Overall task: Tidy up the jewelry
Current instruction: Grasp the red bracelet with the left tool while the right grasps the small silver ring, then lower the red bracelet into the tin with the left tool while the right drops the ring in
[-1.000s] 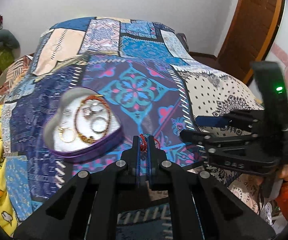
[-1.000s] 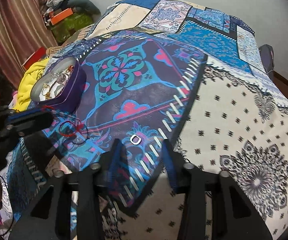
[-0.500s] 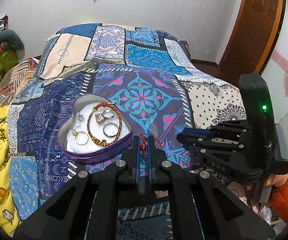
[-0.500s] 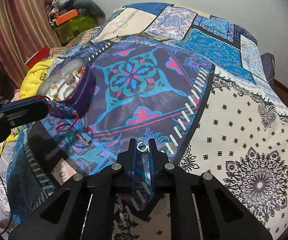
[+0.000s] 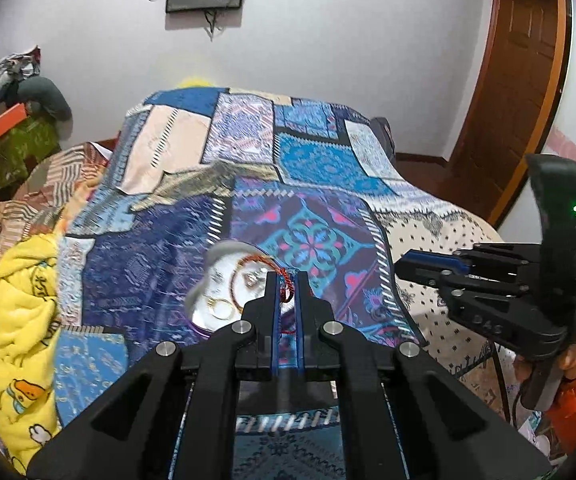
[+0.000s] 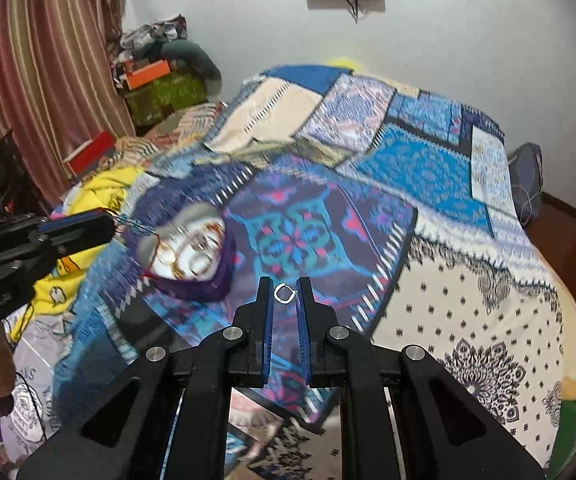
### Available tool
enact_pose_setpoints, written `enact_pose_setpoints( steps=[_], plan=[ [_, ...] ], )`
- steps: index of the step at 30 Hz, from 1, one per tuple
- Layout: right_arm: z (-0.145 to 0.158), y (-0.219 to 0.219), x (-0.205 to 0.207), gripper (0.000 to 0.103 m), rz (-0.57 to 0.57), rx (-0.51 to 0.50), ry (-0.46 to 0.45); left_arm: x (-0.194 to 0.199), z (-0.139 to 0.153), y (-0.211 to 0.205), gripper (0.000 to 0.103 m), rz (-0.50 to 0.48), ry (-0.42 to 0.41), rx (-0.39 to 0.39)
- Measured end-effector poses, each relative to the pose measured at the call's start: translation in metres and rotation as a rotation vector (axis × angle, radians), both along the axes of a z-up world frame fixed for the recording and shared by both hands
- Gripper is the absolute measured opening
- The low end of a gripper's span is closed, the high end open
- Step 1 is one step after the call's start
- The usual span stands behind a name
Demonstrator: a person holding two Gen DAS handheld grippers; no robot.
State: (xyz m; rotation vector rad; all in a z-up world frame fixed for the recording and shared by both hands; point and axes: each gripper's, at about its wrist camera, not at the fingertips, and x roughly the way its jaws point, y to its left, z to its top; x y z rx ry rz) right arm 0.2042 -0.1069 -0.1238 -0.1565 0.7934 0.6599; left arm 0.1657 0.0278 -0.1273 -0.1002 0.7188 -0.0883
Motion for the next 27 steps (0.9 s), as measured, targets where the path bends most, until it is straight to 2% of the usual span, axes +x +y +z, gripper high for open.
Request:
enact_pose_setpoints(
  steps=[7,14,27],
  plan=[
    [0.015,0.021,-0.006,0.010,0.037,0.037,-0.034,-0.005,0.016,0.018,0.005,0.028,-0.047,0.012],
    [0.012,0.045,-0.003,0.010,0.076,0.050,-0.025,-0.004,0.024,0.037,0.005,0.050,-0.082,0.016],
    [-0.020,0.079,0.009,0.010,0.133,0.011,0.037,0.018,-0.003,0.055,0.005,0.028,-0.030,-0.027]
  ],
)
